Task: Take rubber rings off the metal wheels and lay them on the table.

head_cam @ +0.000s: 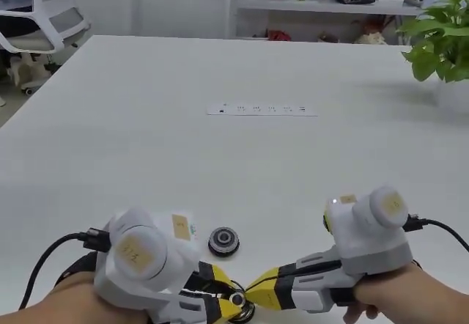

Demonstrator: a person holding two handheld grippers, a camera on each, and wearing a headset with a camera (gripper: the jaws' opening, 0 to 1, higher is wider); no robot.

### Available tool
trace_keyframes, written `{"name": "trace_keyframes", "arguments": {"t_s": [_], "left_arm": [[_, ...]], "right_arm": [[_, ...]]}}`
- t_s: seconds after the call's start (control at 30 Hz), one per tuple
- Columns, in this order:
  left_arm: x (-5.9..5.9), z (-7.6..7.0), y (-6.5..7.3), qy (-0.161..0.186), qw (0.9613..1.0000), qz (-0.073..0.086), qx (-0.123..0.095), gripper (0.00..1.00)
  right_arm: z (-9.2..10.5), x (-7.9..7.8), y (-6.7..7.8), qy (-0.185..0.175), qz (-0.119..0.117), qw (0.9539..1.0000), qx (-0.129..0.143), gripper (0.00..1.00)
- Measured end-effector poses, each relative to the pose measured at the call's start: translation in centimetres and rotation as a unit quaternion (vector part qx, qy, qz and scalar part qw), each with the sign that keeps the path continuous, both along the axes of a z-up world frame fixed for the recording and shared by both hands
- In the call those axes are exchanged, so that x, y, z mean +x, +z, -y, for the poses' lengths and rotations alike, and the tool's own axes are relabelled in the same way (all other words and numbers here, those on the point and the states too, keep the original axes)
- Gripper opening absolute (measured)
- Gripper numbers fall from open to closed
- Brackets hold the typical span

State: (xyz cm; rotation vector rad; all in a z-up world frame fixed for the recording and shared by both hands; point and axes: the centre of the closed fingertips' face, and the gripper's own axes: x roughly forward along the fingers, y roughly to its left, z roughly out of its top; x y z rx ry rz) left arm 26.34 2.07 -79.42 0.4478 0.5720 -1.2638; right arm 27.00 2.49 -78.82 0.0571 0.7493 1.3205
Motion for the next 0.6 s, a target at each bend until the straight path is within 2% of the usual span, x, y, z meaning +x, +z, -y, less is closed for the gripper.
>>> {"name": "trace_keyframes", "arguments": {"t_s": [0.27,0.33,0.53,0.6], "left_arm": [[-0.6,-0.1,0.2,-0.012,0.9999,-0.001,0.0,0.21],[-0.7,-0.1,0.4,-0.015,0.9999,0.006,-0.001,0.23],[-0.9,-0.4,1.1,-0.012,0.9999,0.003,-0.009,0.25],[-1.1,-0.5,1.4,-0.012,0.9999,0.006,-0.011,0.26]], "right_arm": [[-0.1,-0.1,0.2,0.001,0.0,1.0,0.003,0.0],[0.0,0.0,0.2,0.0,-0.001,1.0,0.005,0.0],[0.0,0.1,0.4,-0.003,-0.002,1.0,0.009,0.0],[0.0,0.1,0.4,-0.003,-0.001,0.9999,0.01,0.0]]}}
